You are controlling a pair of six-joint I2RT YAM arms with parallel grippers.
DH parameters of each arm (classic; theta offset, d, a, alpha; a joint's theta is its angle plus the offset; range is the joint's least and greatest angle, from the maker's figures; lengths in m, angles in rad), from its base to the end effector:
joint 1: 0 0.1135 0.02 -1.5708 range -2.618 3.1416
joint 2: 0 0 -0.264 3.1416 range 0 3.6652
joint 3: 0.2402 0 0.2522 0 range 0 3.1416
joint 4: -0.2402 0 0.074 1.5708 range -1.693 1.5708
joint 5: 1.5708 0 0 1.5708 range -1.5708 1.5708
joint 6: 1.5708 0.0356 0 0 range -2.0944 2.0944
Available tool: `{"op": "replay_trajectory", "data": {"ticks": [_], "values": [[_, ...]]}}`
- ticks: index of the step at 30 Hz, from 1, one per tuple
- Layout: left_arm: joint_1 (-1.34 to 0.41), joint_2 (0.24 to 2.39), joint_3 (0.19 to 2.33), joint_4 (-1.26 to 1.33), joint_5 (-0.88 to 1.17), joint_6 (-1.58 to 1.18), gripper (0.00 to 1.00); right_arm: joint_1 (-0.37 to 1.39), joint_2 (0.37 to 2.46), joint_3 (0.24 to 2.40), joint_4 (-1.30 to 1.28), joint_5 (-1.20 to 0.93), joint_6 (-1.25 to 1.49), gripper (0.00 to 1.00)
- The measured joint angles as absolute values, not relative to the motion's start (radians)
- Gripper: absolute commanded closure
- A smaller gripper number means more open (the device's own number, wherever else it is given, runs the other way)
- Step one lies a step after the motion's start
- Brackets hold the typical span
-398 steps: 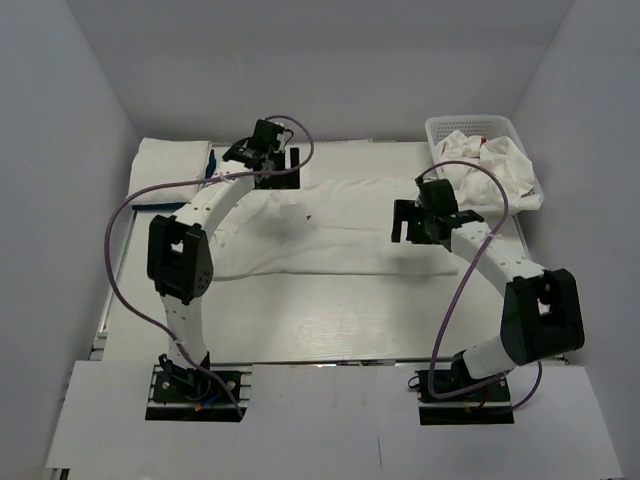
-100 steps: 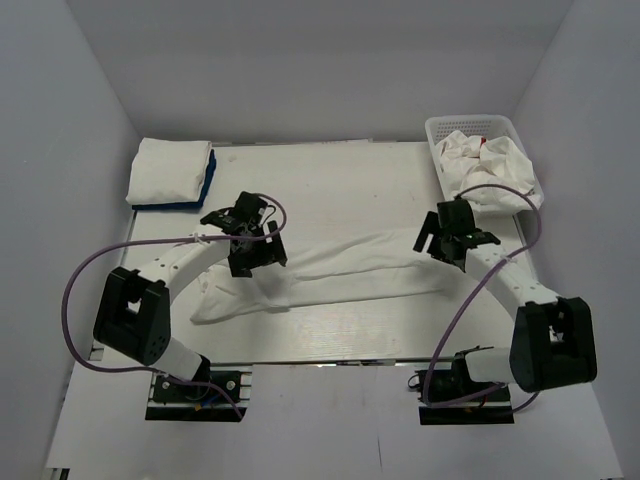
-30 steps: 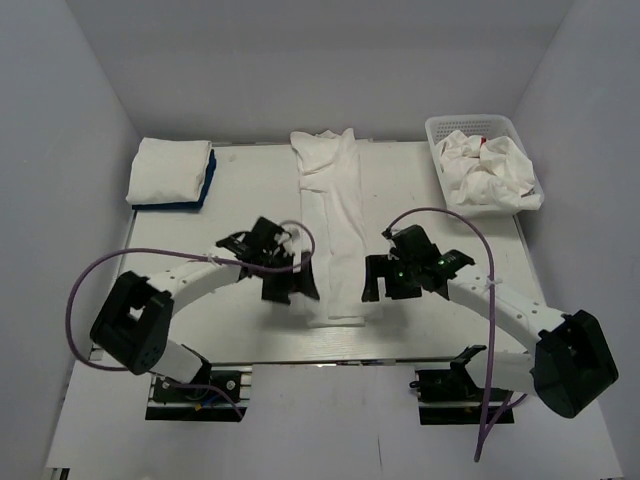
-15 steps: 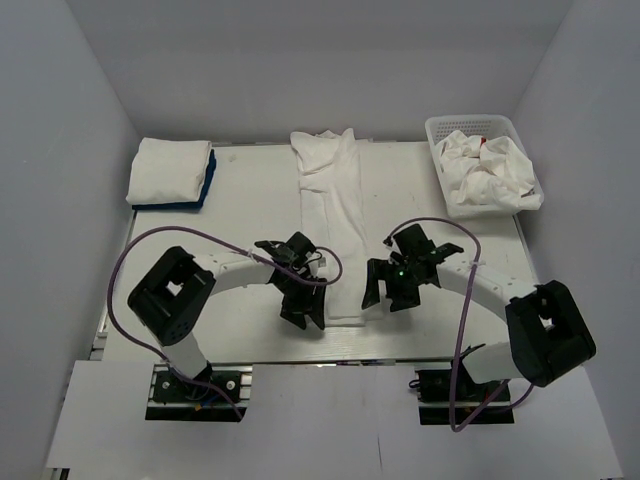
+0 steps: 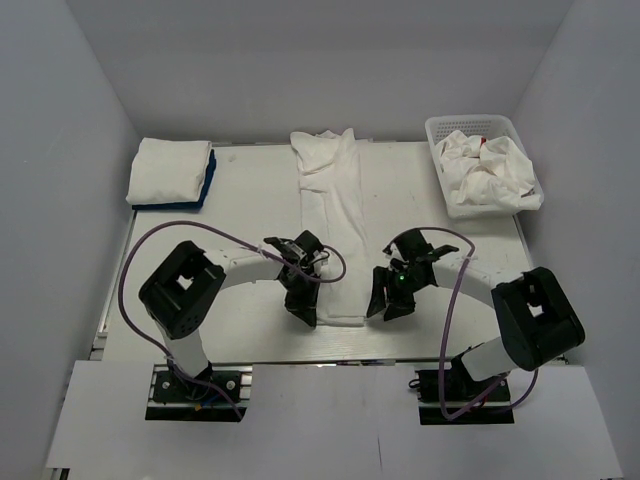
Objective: Fold and stack the t-shirts
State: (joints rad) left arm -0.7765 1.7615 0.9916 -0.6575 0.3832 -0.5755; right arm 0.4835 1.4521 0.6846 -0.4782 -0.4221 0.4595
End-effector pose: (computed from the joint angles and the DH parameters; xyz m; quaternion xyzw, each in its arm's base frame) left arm 0.2068 -0.2218 0.1394 -0.1118 -0.9729 0.1922 0.0640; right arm 0.2063 0.1248 0.1478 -0.0455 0.9644 0.2560 0.0471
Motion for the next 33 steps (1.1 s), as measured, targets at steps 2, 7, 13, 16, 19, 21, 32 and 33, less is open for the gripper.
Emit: {"op": "replay_trajectory", "data": {"ticks": [2, 7, 13, 16, 19, 21, 32, 33], "values": [[-0.776, 1.763, 0.999, -0.658, 0.376, -0.578, 1.0, 0.484, 1.465, 0.685, -0.468, -0.421, 0.455, 0.65], [-0.776, 1.765, 1.015, -0.654, 0.356, -0.576, 1.0, 0.484, 1.498, 0.686, -0.459, -0.39, 0.442, 0.98], [-0.776, 1.753, 1.031, -0.664, 0.342, -0.577, 1.0, 0.484, 1.499, 0.751, -0.461, -0.343, 0.43, 1.0], [-0.773, 1.737, 1.054, -0.677, 0.325, -0.585, 1.0, 0.484, 1.491, 0.804, -0.455, -0.33, 0.429, 1.0], [-0.766, 1.718, 1.095, -0.702, 0.292, -0.596, 1.0, 0.484, 1.483, 0.867, -0.456, -0.3, 0.432, 1.0], [-0.758, 1.718, 1.162, -0.737, 0.257, -0.602, 1.0, 0.484, 1.482, 0.918, -0.459, -0.273, 0.437, 1.0], [-0.637, 1.787, 1.554, -0.824, 0.036, -0.603, 1.0, 0.466, 1.598, 1.3, -0.472, -0.155, 0.443, 1.0], [-0.623, 1.808, 1.584, -0.826, 0.025, -0.602, 1.0, 0.462, 1.62, 1.327, -0.469, -0.147, 0.442, 1.0]]}}
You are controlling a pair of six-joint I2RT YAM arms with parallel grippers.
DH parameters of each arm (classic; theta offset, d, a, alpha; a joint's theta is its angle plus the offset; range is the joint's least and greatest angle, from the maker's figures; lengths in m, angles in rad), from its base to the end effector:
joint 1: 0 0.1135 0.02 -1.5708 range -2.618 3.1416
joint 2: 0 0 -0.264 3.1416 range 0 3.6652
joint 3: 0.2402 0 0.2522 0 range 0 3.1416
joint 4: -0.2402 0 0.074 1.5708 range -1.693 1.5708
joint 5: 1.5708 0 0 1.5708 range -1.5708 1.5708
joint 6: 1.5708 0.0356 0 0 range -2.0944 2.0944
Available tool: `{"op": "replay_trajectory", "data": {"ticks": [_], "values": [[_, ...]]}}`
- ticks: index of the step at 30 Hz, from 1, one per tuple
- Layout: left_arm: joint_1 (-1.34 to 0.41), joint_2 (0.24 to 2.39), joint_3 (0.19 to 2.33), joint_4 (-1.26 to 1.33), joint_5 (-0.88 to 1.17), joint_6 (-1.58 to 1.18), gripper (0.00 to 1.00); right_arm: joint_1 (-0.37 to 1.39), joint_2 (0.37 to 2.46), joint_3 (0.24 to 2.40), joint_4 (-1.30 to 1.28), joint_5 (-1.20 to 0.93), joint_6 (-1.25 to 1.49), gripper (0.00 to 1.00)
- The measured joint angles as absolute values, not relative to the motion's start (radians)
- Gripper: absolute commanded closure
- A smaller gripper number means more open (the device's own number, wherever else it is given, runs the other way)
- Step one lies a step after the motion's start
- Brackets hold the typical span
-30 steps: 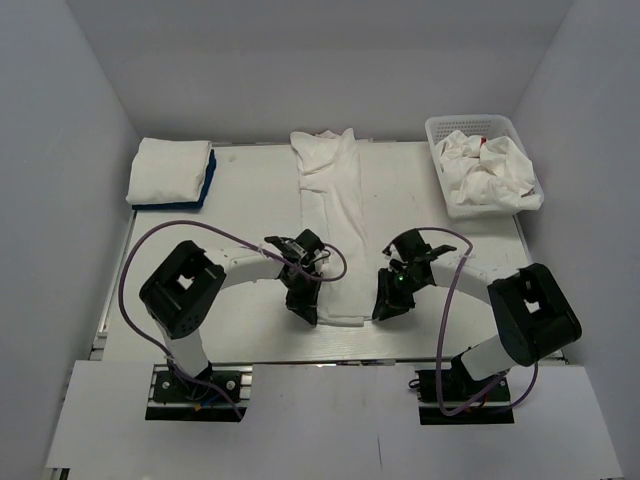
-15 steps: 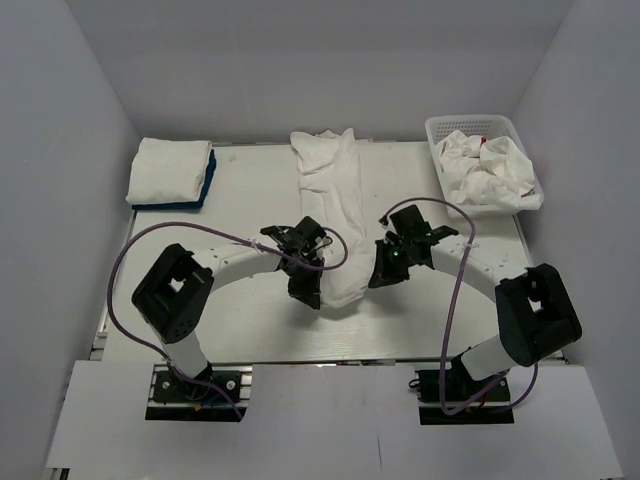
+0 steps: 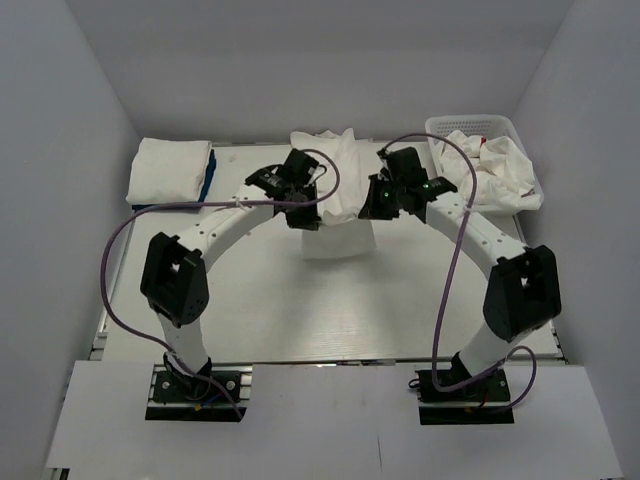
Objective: Fold and stack the t-shirts
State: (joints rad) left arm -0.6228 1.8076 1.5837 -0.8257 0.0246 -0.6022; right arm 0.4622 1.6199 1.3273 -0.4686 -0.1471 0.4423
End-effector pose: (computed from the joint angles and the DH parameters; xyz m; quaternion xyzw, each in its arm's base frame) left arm 0.3152 -0.2274 0.2792 0.0131 0.9661 -0.1578 0.2040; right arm 0.3234 0.1669 0.2886 -0.0381 0.9164 0.2324 0.3238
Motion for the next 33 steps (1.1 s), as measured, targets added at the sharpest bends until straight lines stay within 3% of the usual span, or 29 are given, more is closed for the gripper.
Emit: {"op": "replay_trajectory", "data": {"ticks": [11, 33], "values": [[-0.521, 2.099, 1.897, -0.845, -0.01, -0.533, 1.0, 0.411, 1.925, 1.677, -0.5, -0.109, 0.435, 1.0], [-0.421, 2.311, 2.077, -0.808, 0.08, -0.457, 1.0, 0.362, 2.213, 1.909, -0.518, -0.142, 0.457, 1.0]]}}
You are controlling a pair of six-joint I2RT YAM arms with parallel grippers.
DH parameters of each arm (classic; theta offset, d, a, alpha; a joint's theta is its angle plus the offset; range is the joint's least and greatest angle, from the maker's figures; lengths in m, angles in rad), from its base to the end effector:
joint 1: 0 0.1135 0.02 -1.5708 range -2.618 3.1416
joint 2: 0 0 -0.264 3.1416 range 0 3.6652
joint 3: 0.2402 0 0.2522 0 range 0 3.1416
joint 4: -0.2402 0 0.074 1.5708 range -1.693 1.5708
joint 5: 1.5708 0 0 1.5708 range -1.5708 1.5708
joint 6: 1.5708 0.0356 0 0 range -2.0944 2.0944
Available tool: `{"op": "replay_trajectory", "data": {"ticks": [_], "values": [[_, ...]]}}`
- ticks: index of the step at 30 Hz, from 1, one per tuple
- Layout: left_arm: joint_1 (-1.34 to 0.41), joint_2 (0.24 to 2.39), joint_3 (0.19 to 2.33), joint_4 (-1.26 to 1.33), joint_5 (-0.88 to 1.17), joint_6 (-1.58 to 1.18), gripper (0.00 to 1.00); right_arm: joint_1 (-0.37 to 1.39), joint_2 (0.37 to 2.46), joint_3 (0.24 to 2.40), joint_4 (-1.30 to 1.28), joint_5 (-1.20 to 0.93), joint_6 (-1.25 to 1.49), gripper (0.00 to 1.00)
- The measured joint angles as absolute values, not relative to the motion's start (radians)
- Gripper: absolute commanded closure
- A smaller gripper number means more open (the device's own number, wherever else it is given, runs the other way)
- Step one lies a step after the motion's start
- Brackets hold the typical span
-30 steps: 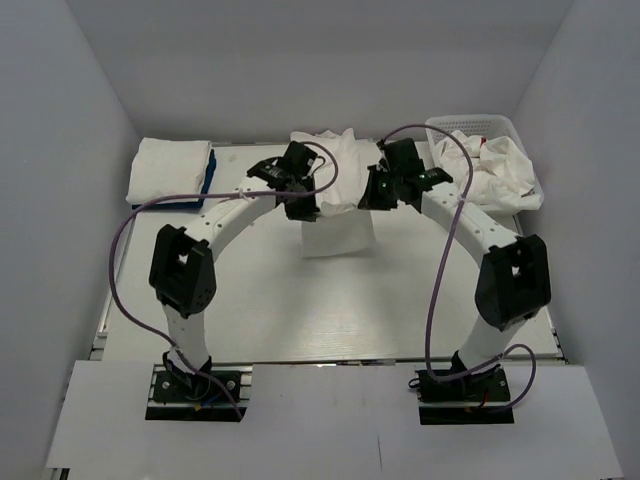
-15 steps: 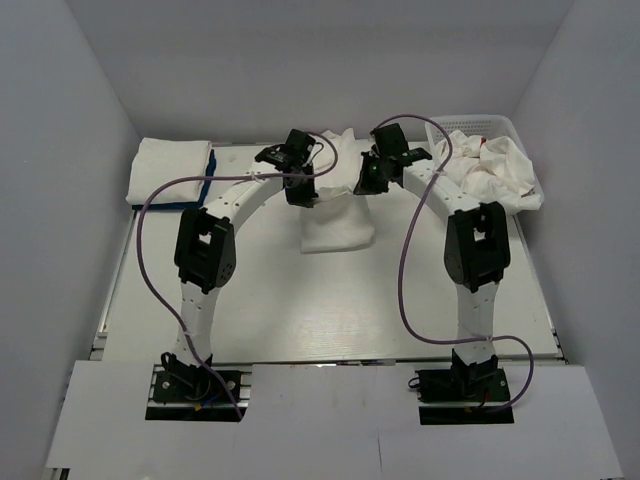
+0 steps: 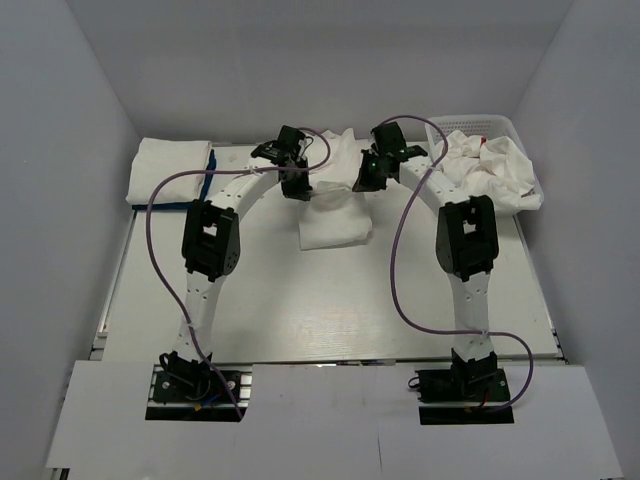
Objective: Fold and stack the t-shirts
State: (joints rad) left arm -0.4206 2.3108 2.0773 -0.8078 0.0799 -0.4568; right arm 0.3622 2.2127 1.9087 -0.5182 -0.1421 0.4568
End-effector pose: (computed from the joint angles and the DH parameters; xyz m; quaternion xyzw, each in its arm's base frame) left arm 0.4603 -0.2090 0.2157 -0.0070 0.9644 -0.1460 0.2203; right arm 0.4696 0.1833 0.2288 0.0180 0.9286 0.2058 0.3082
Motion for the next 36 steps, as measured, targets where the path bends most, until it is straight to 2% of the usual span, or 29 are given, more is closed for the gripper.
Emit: {"op": "replay_trajectory", "data": {"ticks": [7, 8, 9, 10, 11, 12, 14, 15, 21, 25, 30, 36], "values": [[-0.418, 2.331, 2.078, -0.765, 0.131, -0.438, 0.99, 0.354, 2.243, 1.909, -0.479, -0.159, 0.484, 1.0], [-0.418, 2.333, 2.078, -0.757, 0.139, -0.437, 0.85, 0.353, 2.247, 1.909, -0.473, -0.16, 0.488, 0.88], [-0.418, 2.335, 2.078, -0.75, 0.144, -0.434, 0.78, 0.352, 2.249, 1.909, -0.468, -0.16, 0.493, 0.71], [-0.416, 2.337, 2.08, -0.748, 0.147, -0.432, 0.54, 0.351, 2.252, 1.909, -0.463, -0.161, 0.496, 0.62], [-0.414, 2.342, 2.088, -0.748, 0.147, -0.425, 0.01, 0.35, 2.253, 1.909, -0.456, -0.162, 0.498, 0.53], [-0.414, 2.349, 2.098, -0.745, 0.147, -0.424, 0.0, 0.349, 2.255, 1.91, -0.447, -0.164, 0.497, 0.41], [-0.41, 2.352, 2.107, -0.738, 0.146, -0.437, 0.0, 0.347, 2.259, 1.923, -0.442, -0.167, 0.492, 0.33], [-0.407, 2.352, 2.109, -0.736, 0.143, -0.441, 0.0, 0.347, 2.261, 1.933, -0.442, -0.17, 0.487, 0.1], [-0.382, 2.302, 2.061, -0.709, 0.111, -0.442, 0.0, 0.343, 2.23, 1.911, -0.413, -0.2, 0.451, 0.1], [-0.374, 2.184, 1.915, -0.683, 0.112, -0.449, 0.0, 0.342, 2.082, 1.697, -0.355, -0.252, 0.441, 0.1], [-0.39, 2.015, 1.677, -0.619, 0.167, -0.475, 0.0, 0.342, 1.915, 1.456, -0.211, -0.429, 0.474, 0.1], [-0.403, 1.962, 1.537, -0.531, 0.274, -0.517, 0.0, 0.344, 1.922, 1.301, -0.099, -0.532, 0.527, 0.1]]}}
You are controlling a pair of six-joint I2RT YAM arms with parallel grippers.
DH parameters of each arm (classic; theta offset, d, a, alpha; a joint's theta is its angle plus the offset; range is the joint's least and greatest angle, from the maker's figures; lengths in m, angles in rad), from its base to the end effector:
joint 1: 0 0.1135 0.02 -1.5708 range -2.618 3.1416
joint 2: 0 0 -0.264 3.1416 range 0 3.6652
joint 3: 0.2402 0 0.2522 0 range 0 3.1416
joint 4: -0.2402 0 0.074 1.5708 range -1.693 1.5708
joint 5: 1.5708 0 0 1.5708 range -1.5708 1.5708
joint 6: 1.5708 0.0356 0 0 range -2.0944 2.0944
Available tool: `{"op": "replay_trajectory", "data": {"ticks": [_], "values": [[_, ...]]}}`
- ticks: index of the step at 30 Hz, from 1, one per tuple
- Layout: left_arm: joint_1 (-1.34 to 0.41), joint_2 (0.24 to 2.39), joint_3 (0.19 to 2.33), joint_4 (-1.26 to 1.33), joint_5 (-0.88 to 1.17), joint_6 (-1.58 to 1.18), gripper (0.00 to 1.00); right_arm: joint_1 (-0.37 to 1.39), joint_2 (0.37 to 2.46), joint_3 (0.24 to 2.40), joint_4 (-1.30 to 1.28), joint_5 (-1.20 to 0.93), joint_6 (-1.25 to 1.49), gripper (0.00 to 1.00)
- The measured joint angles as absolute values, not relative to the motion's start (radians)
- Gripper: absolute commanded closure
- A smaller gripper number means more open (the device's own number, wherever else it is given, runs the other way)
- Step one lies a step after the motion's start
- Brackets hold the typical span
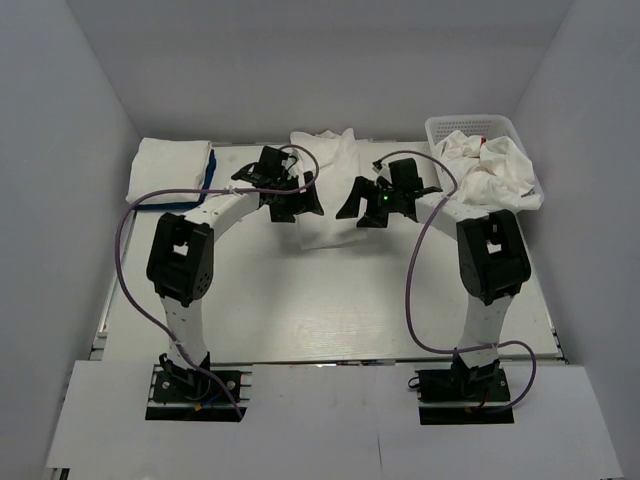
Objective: Fold and stack the t-shirts
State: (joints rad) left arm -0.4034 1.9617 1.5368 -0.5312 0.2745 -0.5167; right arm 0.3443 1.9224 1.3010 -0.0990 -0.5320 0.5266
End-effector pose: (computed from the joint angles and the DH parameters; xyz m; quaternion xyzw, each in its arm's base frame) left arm 0.3926 -0.1780 0.2228 -0.0121 0.9450 -0.2499 0.2106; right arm 0.3927 0.1600 0.1985 -0.0280 0.8851 0.3850 0.2598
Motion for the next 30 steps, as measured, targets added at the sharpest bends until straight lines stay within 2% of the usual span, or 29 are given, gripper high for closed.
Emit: {"op": "replay_trajectory", "data": {"ticks": [10, 18, 25, 30], "values": [[-0.414, 2.054, 1.529, -0.425, 0.432, -0.559, 0.0, 0.332, 1.996, 1.221, 0.004, -0.577, 0.611, 0.1], [-0.432, 2.078, 1.477, -0.402, 0.461, -0.574, 0.0, 0.329, 1.991, 1.193, 0.044, -0.579, 0.624, 0.1], [-0.438, 2.043, 1.382, -0.352, 0.48, -0.581, 0.0, 0.344, 1.907, 1.082, 0.062, -0.531, 0.579, 0.1], [-0.473, 1.93, 1.258, -0.418, 0.453, -0.579, 0.0, 0.376, 1.794, 1.002, -0.065, -0.482, 0.496, 0.1]]}}
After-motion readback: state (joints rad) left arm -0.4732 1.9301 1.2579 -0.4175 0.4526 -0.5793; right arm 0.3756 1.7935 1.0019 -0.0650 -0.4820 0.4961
